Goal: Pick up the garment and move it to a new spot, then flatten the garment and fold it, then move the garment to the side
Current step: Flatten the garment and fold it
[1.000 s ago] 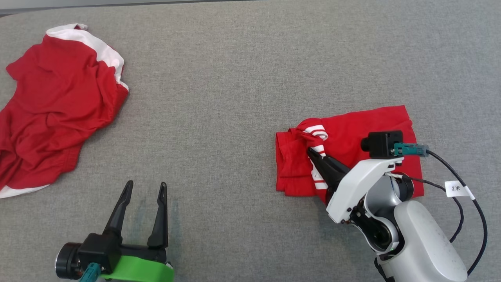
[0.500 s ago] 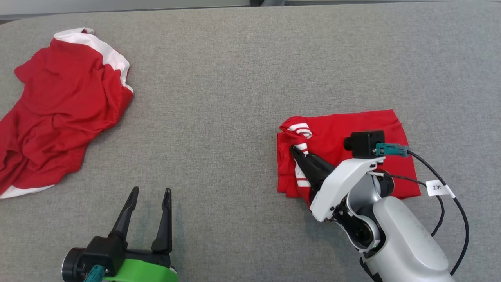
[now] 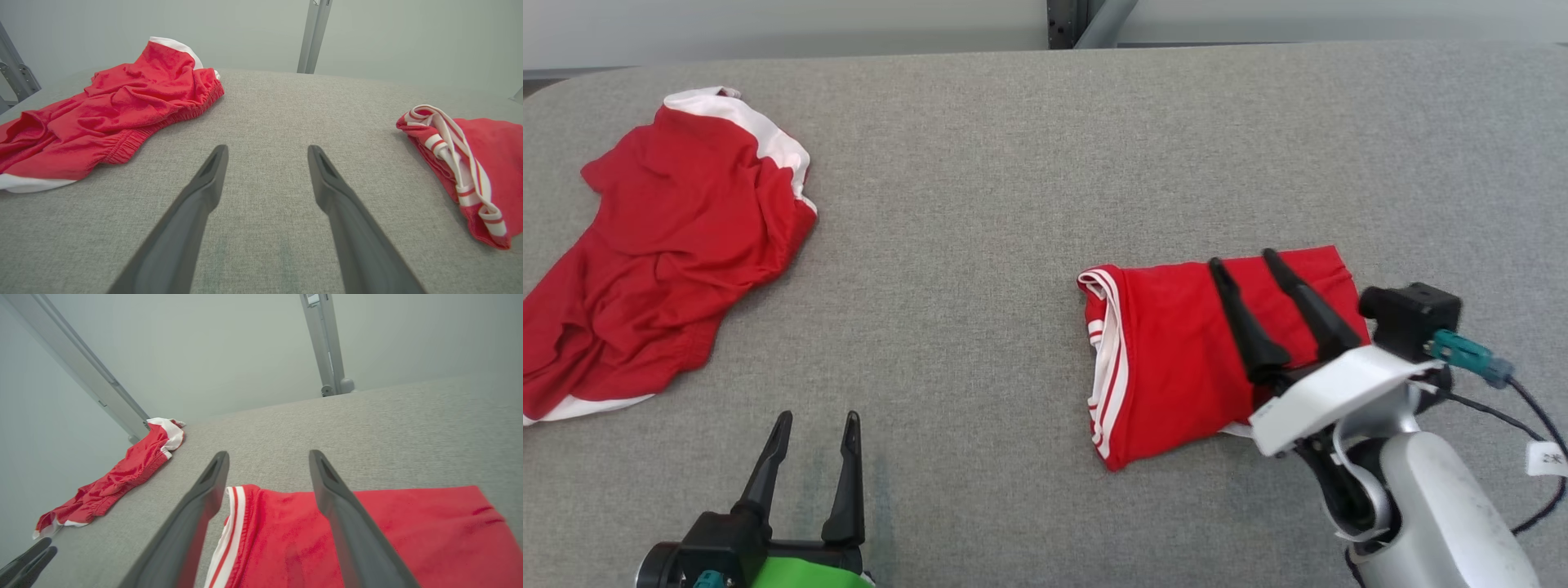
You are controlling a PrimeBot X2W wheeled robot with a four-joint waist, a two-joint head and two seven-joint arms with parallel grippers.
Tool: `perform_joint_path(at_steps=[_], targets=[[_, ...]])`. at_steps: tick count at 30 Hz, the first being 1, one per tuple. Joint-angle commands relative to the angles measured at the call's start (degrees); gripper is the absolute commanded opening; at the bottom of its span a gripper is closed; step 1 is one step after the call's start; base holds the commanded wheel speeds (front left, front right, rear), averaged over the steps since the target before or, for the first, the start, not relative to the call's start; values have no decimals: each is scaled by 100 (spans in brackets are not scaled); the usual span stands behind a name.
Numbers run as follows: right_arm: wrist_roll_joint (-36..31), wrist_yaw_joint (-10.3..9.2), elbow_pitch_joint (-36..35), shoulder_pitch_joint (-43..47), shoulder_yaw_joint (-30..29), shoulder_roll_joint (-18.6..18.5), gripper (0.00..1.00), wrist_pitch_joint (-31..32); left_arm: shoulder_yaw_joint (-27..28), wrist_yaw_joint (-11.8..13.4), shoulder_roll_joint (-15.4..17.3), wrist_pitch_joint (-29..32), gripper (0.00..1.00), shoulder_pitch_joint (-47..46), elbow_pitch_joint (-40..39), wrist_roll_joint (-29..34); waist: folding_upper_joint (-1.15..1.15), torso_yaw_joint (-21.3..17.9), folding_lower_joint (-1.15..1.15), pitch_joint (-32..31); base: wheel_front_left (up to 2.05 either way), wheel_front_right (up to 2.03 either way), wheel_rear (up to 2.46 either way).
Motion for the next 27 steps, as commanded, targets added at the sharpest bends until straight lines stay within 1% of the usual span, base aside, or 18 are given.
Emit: perform_joint_path(at_steps=[1, 5, 9, 10, 12, 15, 18, 19, 23, 27], targets=[[-133, 2, -114, 175, -185, -59, 100, -138, 35, -18, 7, -17, 100, 72, -6, -14, 0, -16, 0, -104, 0, 0, 0], [-724, 2, -323, 576, -863, -335, 100, -588, 36, -18, -1, -17, 100, 172, 25, -24, 0, -18, 0, -252, 0, 0, 0], [-1226, 2, -179, 939, -1474, -394, 100, -1105, 50, 17, -4, -17, 100, 237, 21, -85, 0, -17, 0, -382, 0, 0, 0], [-1226, 2, -179, 939, -1474, -394, 100, -1105, 50, 17, -4, -17, 100, 237, 21, -85, 0, -17, 0, -382, 0, 0, 0], [-1512, 2, -21, 1081, -1655, -477, 100, -1380, 52, 42, -5, -17, 100, 262, 9, -107, 0, -23, 0, -427, 0, 0, 0], [-1849, 1, 259, 1222, -1913, -416, 100, -1649, 72, 85, -4, -16, 100, 273, 2, -94, 0, -23, 0, -500, 0, 0, 0], [-2165, 0, 503, 1365, -2133, -361, 100, -1749, 118, 96, -4, -17, 100, 317, 25, -79, 0, -13, 0, -593, 0, 0, 0], [-2263, 0, 476, 1375, -2196, -357, 100, -1754, 138, 116, -4, -17, 100, 339, 38, -88, 0, -6, 0, -631, 0, 0, 0], [-2319, 0, 310, 1643, -2408, -192, 100, -1749, 222, 146, -3, -17, 100, 404, 137, -104, 0, 26, 0, -783, 0, 0, 0], [-2285, -1, 314, 1896, -2533, -110, 100, -1750, 248, 180, -3, -16, 100, 482, 203, -146, 0, 45, 0, -915, 0, 0, 0]])
